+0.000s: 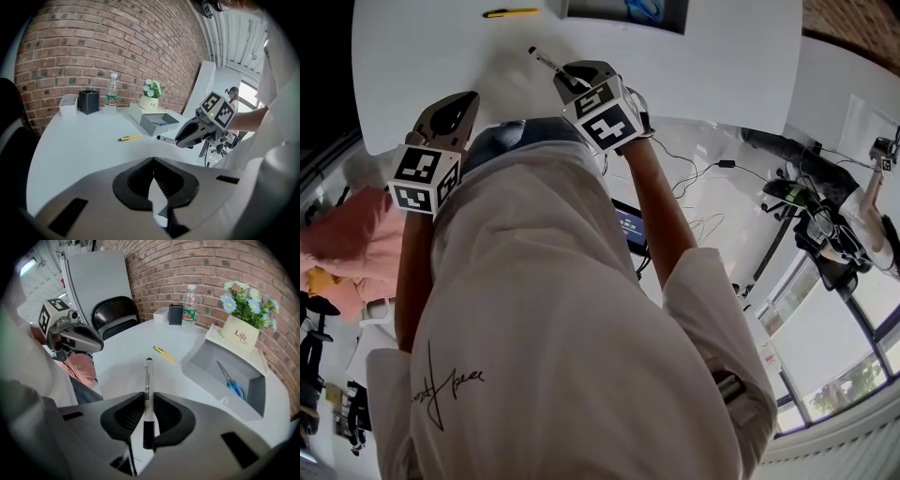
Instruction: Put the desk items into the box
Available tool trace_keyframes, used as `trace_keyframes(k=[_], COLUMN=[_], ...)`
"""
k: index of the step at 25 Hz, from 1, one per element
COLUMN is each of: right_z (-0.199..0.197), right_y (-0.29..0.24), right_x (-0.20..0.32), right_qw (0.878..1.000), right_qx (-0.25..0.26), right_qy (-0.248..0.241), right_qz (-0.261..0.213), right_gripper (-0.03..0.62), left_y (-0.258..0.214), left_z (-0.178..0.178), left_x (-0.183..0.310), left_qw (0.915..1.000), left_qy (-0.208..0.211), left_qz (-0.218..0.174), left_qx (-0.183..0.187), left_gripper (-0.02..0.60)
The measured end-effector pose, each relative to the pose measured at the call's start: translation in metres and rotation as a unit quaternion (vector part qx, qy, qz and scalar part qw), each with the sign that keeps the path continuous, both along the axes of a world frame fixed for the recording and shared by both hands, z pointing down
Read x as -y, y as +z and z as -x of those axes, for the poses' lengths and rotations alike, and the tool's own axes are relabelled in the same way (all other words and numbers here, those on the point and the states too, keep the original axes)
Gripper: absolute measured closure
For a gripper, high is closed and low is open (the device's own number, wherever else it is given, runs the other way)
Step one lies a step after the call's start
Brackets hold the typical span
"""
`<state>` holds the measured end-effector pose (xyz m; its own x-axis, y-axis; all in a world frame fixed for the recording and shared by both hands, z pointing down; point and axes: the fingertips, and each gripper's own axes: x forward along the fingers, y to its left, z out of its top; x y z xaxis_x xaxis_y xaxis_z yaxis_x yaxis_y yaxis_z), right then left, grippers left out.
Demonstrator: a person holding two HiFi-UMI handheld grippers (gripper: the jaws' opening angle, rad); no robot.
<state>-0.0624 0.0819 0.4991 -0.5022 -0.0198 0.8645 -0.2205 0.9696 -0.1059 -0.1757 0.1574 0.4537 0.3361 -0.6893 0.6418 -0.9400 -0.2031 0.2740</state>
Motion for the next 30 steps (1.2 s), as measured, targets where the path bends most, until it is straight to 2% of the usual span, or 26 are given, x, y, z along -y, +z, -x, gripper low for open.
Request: trace_keyframes(k=[11, 16, 30], right_z=[-0.01, -0.014, -0.018], right_y=[-0.022, -0.031, -0.061], right_x=[0.012, 0.02, 0.059], right_qw=[1.0, 1.0, 0.999], right_qx=[0.01, 0.012, 0.023], right_qy=[0.002, -0.005, -0.005], right_qz=[-0.004, -0.013, -0.049], right_gripper=[0.513, 0.513, 0.513], left_y=[-0.001, -0.002, -0.001], left_z=[-0.003, -0.004, -0.002], left_x=[0.01, 0.016, 0.019], left_qw=[1.0, 0.9997, 0.9996], left_qy=[0.001, -0.01, -0.018], left_qz=[-0.001, 0.001, 0.001], left_qx=[-0.004, -0.022, -0.021], left_gripper=[0.575, 0.575, 0.575])
